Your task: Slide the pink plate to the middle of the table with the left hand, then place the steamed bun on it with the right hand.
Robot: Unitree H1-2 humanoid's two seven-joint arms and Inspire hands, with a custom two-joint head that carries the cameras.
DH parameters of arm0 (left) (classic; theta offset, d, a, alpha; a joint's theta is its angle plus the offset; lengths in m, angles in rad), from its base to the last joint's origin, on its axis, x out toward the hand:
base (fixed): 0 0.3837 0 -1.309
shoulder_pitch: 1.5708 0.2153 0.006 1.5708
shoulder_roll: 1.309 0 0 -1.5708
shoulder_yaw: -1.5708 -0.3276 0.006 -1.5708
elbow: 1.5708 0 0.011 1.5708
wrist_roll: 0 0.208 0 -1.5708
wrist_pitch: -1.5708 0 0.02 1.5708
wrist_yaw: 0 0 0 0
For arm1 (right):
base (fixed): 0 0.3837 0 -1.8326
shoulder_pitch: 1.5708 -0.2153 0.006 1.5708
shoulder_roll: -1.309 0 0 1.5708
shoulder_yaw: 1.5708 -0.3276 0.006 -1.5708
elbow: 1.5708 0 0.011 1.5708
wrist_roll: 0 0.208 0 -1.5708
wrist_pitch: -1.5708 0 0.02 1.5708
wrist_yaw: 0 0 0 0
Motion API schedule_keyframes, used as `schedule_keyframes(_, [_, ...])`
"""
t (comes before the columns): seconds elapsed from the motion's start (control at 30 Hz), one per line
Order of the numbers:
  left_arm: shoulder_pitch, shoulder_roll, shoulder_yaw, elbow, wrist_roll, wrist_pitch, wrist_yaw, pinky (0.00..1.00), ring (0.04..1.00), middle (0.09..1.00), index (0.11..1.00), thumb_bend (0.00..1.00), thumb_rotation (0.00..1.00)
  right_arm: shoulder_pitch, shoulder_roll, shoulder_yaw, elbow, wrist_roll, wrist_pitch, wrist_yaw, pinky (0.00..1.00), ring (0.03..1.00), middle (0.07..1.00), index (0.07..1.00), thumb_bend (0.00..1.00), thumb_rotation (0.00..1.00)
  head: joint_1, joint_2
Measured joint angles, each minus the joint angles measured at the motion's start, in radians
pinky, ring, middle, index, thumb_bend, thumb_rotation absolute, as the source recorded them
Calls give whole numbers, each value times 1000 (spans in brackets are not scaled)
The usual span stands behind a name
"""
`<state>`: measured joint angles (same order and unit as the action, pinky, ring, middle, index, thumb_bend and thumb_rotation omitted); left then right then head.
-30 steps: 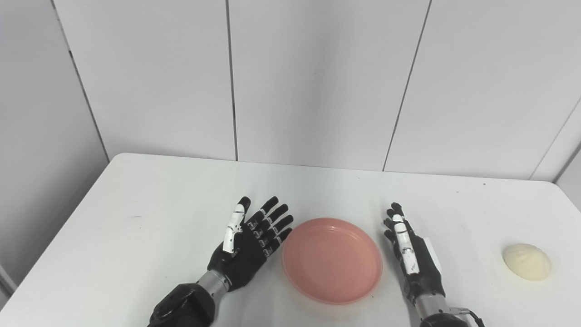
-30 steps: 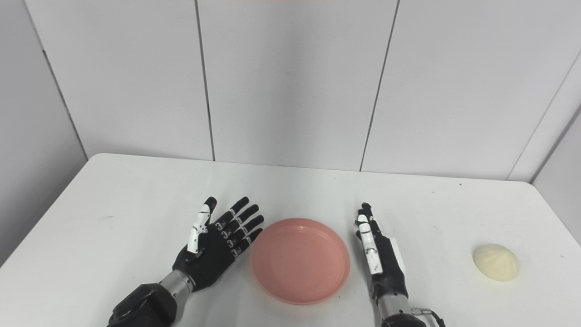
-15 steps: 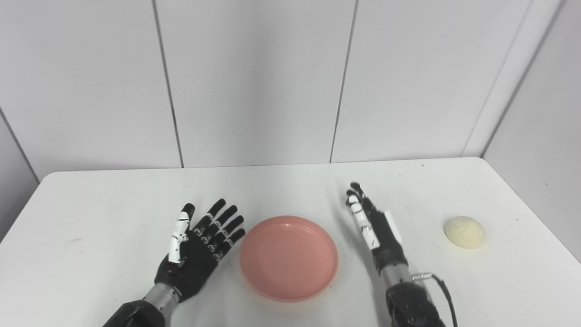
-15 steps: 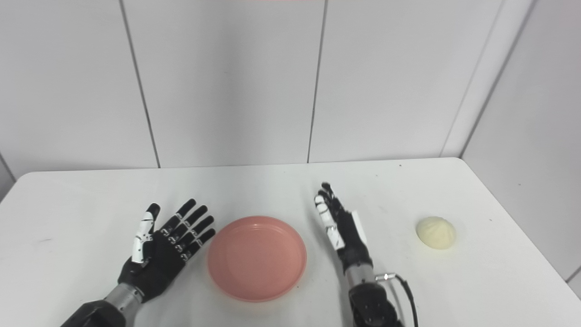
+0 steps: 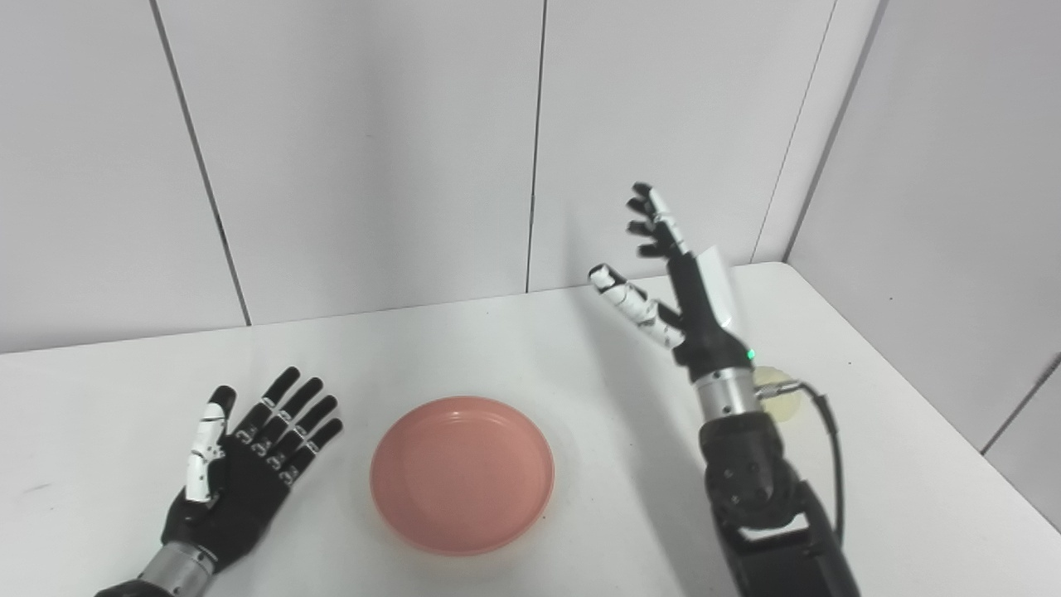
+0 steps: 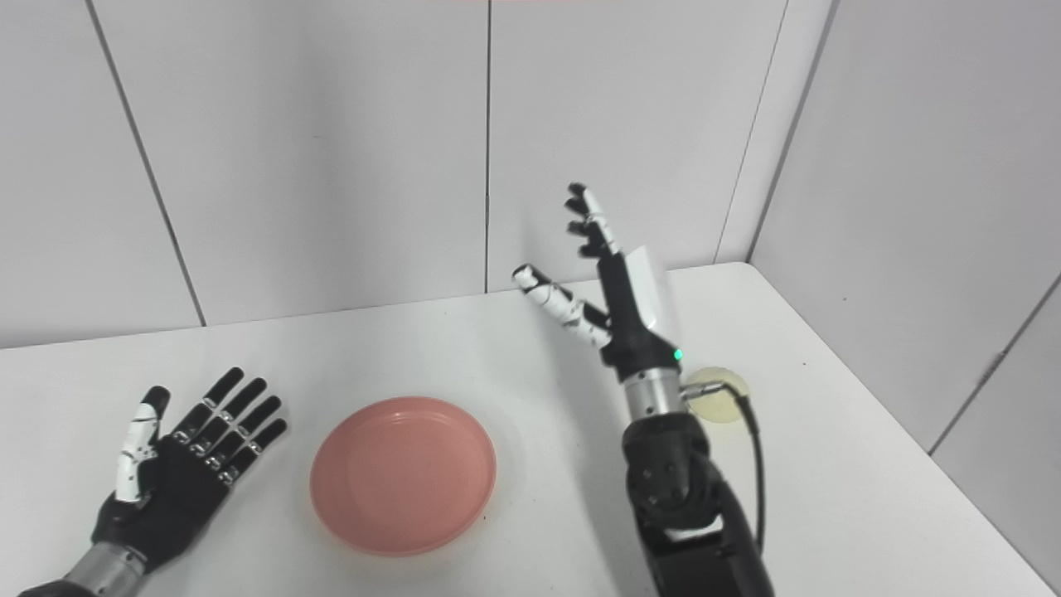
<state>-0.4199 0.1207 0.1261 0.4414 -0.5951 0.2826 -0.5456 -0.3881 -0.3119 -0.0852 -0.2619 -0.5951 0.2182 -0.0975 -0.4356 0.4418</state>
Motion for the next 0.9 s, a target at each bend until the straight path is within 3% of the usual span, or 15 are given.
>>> schedule_keyframes(0.17, [-9,10,7,26,0,-23,-3,883,885,902,906,612,854,-2,-95,-11,-14,-85,79,65,666,782,839,892,857,772,-31,9])
schedule_keyframes(0.27, [-10,10,8,26,0,-23,-3,890,885,900,907,607,853,-1,-149,-16,-13,-102,127,131,606,759,824,864,898,678,-38,9])
schedule_keyframes(0.47, [-9,16,13,26,1,-31,5,896,883,897,901,604,864,18,-280,-17,30,-174,223,244,615,743,816,834,973,640,-57,12])
schedule_keyframes(0.7, [-8,26,9,23,15,-42,15,884,877,892,892,615,853,74,-344,-25,90,-131,226,281,675,787,837,808,972,498,-72,21])
schedule_keyframes(0.9, [-5,41,2,24,23,-64,15,877,875,892,891,616,852,81,-398,-42,128,-65,225,318,710,813,852,824,998,457,-80,26])
